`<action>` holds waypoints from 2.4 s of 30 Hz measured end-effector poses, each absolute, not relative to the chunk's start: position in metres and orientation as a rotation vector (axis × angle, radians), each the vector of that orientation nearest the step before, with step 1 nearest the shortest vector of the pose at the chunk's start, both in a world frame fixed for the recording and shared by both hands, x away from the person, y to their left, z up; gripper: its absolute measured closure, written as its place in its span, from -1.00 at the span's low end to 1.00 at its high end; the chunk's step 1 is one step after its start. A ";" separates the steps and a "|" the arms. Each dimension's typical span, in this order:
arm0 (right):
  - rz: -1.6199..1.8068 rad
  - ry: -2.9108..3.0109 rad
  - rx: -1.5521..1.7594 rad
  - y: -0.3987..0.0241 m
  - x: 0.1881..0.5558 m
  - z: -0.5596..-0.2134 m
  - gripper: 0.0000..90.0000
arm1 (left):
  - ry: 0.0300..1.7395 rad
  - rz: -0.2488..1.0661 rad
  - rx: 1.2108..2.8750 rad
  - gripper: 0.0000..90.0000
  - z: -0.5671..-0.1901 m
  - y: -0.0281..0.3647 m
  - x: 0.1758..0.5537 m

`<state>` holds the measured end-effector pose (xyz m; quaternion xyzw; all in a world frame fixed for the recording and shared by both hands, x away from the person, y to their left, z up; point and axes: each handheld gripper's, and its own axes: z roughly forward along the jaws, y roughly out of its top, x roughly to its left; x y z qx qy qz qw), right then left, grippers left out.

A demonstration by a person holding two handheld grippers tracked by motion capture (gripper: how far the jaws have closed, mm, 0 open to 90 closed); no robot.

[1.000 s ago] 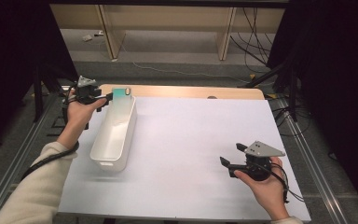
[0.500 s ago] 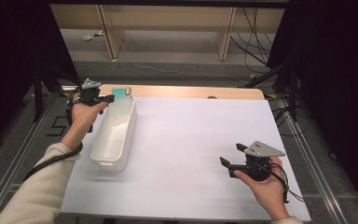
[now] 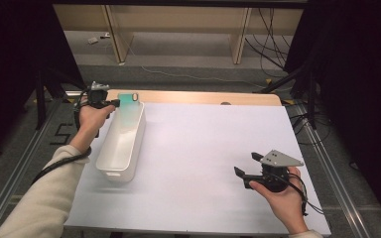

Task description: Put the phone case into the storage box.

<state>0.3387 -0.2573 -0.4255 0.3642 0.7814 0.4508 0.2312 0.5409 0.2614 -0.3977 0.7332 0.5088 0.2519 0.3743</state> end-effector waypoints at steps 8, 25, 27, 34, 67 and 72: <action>1.248 2.157 1.020 -0.257 0.337 -0.424 -0.52 | 1.329 0.653 1.895 0.99 -0.400 0.259 0.547; 1.246 2.154 1.012 -0.258 0.338 -0.425 -0.52 | 1.381 0.675 1.908 0.99 -0.404 0.257 0.559; 1.243 2.149 1.004 -0.258 0.338 -0.425 -0.52 | 1.381 0.679 1.912 0.99 -0.405 0.256 0.560; 1.248 2.155 1.021 -0.258 0.337 -0.424 -0.52 | 1.352 0.685 1.912 0.97 -0.404 0.257 0.556; 1.249 2.146 1.001 -0.258 0.338 -0.424 -0.53 | 1.134 0.620 1.689 -0.48 -0.382 0.260 0.463; 1.251 2.140 0.999 -0.258 0.338 -0.423 -0.53 | 1.127 0.617 1.667 -0.65 -0.380 0.258 0.451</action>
